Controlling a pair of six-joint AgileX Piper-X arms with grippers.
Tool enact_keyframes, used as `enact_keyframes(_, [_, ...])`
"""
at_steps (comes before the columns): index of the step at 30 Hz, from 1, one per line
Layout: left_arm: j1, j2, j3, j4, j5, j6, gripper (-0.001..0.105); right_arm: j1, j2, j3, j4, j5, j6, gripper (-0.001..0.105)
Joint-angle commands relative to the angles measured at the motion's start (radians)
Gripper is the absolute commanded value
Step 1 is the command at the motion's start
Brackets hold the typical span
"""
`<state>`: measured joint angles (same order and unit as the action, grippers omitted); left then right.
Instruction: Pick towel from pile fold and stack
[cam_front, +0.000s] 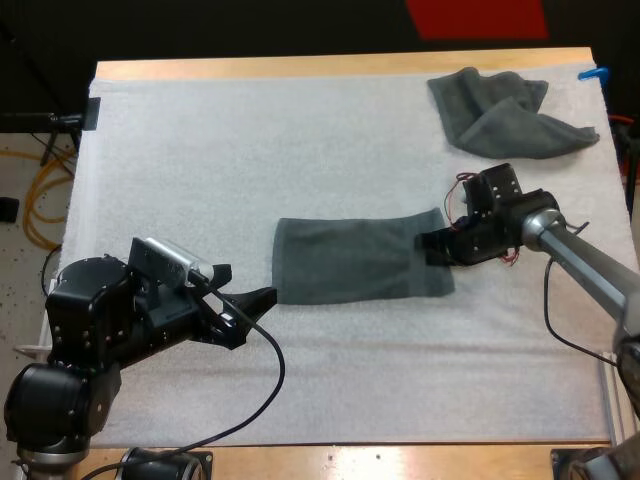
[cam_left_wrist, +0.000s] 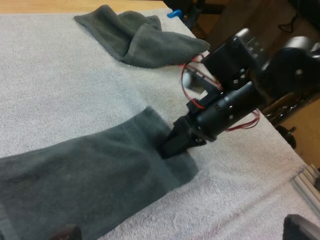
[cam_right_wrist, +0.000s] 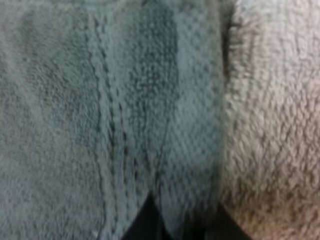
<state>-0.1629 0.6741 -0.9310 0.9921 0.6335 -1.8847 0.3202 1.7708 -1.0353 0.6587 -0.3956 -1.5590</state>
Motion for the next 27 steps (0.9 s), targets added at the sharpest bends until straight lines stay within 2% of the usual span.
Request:
enact_keyframes(1, [0.0, -0.002, -0.005, 0.005, 0.014, -0.003, 0.075, -0.002, -0.039, 0.003, 0.042, 0.1, -0.039, 0.0])
enact_keyframes(10, [0.0, -0.002, -0.005, 0.005, 0.014, -0.003, 0.075, -0.002, -0.149, 0.003, 0.169, 0.508, -0.193, 0.0])
enact_keyframes(15, [0.0, -0.002, -0.005, 0.005, 0.014, -0.003, 0.075, -0.002, -0.162, 0.003, 0.179, 0.573, -0.225, 0.0])
enact_keyframes(23, [0.0, -0.002, -0.005, 0.005, 0.014, -0.003, 0.075, -0.002, -0.162, 0.003, 0.22, 0.88, -0.274, 0.0])
enact_keyframes(27, [0.0, -0.002, -0.005, 0.005, 0.014, -0.003, 0.075, -0.002, -0.162, 0.003, 0.22, 0.883, -0.307, 0.0])
